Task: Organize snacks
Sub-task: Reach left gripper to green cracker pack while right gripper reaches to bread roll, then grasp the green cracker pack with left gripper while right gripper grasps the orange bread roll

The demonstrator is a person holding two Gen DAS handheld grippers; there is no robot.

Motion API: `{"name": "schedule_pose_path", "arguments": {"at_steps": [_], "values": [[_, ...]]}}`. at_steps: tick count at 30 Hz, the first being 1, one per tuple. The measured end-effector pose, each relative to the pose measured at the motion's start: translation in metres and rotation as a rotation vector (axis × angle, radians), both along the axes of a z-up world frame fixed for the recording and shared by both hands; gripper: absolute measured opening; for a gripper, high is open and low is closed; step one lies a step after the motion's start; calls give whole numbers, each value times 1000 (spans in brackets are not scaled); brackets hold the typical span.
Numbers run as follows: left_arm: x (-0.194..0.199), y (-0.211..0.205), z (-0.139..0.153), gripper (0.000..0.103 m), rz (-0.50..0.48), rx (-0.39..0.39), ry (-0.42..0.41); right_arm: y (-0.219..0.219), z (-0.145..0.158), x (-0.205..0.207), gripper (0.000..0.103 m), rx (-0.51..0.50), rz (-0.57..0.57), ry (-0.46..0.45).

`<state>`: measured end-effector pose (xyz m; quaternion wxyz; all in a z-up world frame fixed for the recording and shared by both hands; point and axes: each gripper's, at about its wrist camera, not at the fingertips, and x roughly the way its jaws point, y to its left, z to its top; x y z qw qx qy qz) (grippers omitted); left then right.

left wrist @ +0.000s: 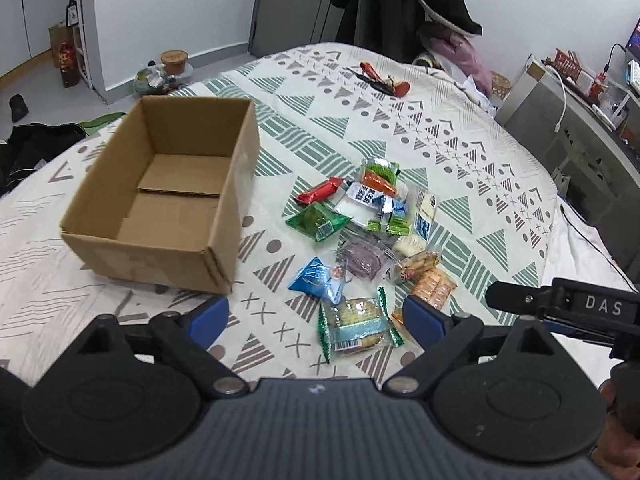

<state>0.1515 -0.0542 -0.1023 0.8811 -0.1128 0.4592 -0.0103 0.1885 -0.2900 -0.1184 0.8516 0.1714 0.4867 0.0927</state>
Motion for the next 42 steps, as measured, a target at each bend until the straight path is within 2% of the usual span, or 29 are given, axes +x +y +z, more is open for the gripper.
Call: {"name": "schedule_pose_path", "arguments": {"at_steps": [11, 13, 16, 29, 33, 35, 42], "values": [[35, -17, -40, 90, -21, -28, 78, -2, -28, 24, 70, 16, -27, 48], [40, -20, -46, 90, -22, -21, 88, -3, -34, 28, 64, 23, -34, 64], [48, -23, -55, 90, -24, -24, 103, -3, -41, 33, 61, 39, -43, 74], [73, -41, -96, 84, -19, -59, 193, -2, -75, 58, 61, 88, -86, 170], [76, -42, -109, 71, 1, -85, 228, 2, -83, 64, 61, 77, -84, 194], [74, -43, -109, 57, 9, -67, 215, 2, -87, 66, 61, 74, -90, 205], [68, -35, -104, 49, 32, -103, 187, 8, -95, 70, 61, 52, -98, 225]]}}
